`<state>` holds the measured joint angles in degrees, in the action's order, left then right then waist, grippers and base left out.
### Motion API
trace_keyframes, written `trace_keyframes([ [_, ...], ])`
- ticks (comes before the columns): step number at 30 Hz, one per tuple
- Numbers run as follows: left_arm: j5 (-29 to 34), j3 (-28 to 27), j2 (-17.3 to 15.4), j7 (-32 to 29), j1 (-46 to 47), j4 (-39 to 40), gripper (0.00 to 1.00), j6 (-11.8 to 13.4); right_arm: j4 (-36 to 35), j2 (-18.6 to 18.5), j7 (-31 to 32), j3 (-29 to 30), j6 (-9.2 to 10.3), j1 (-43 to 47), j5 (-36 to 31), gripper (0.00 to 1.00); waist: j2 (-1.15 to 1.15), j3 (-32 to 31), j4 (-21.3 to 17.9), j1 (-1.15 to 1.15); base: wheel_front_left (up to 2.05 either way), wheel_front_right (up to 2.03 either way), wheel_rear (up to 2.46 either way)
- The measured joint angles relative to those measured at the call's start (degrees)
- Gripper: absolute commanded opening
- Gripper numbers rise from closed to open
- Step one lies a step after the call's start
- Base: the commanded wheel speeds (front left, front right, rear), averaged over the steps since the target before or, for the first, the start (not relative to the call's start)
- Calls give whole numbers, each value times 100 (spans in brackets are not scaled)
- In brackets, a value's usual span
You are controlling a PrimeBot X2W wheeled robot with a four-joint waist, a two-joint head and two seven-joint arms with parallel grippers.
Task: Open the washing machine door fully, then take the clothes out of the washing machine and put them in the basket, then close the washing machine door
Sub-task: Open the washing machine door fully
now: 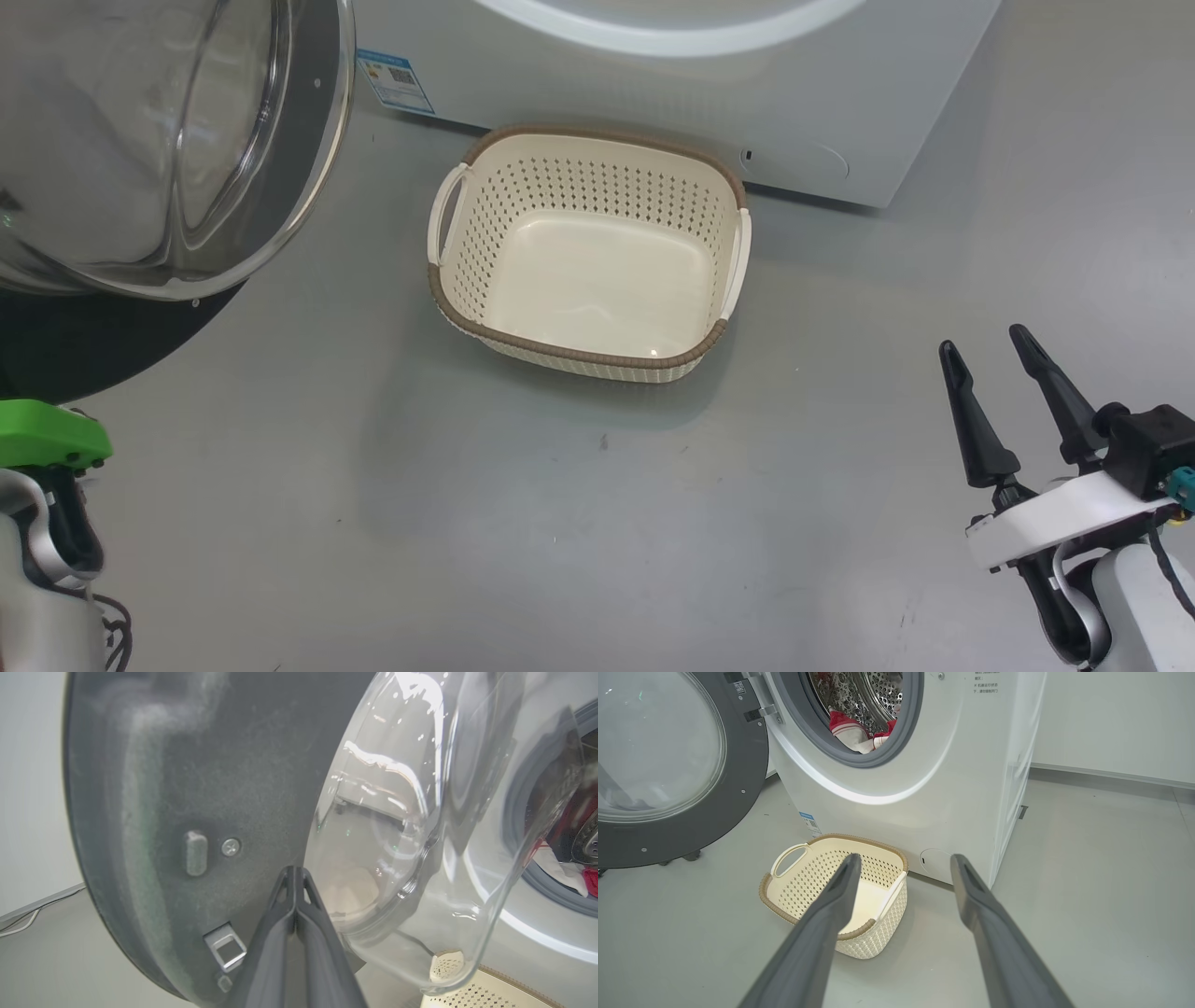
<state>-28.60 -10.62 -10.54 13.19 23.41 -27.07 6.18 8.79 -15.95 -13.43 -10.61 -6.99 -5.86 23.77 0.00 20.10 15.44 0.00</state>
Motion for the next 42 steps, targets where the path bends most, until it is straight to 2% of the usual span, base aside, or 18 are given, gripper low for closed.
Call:
trace_keyframes([
  [13, 402, 609, -8, 35, -302, 197, 0, -332, 279, 188, -49, -66, 0, -68, 43, 100, 0, -616, -219, 0, 0, 0, 0],
  [24, 604, 1134, 221, 57, -755, 550, 0, -646, 426, 303, -51, -43, 1, -63, 76, 100, 0, -1152, -592, 0, 0, 0, 0],
  [37, 593, 1378, 610, 59, -1252, 904, 0, -749, 428, 399, -57, -19, 2, 0, 73, 100, 0, -1530, -1151, 0, 0, 0, 0],
  [42, 599, 1457, 614, 101, -1404, 1034, 0, -749, 422, 411, -58, 15, 3, 68, 73, 100, 0, -1605, -1330, 0, 0, 0, 0],
])
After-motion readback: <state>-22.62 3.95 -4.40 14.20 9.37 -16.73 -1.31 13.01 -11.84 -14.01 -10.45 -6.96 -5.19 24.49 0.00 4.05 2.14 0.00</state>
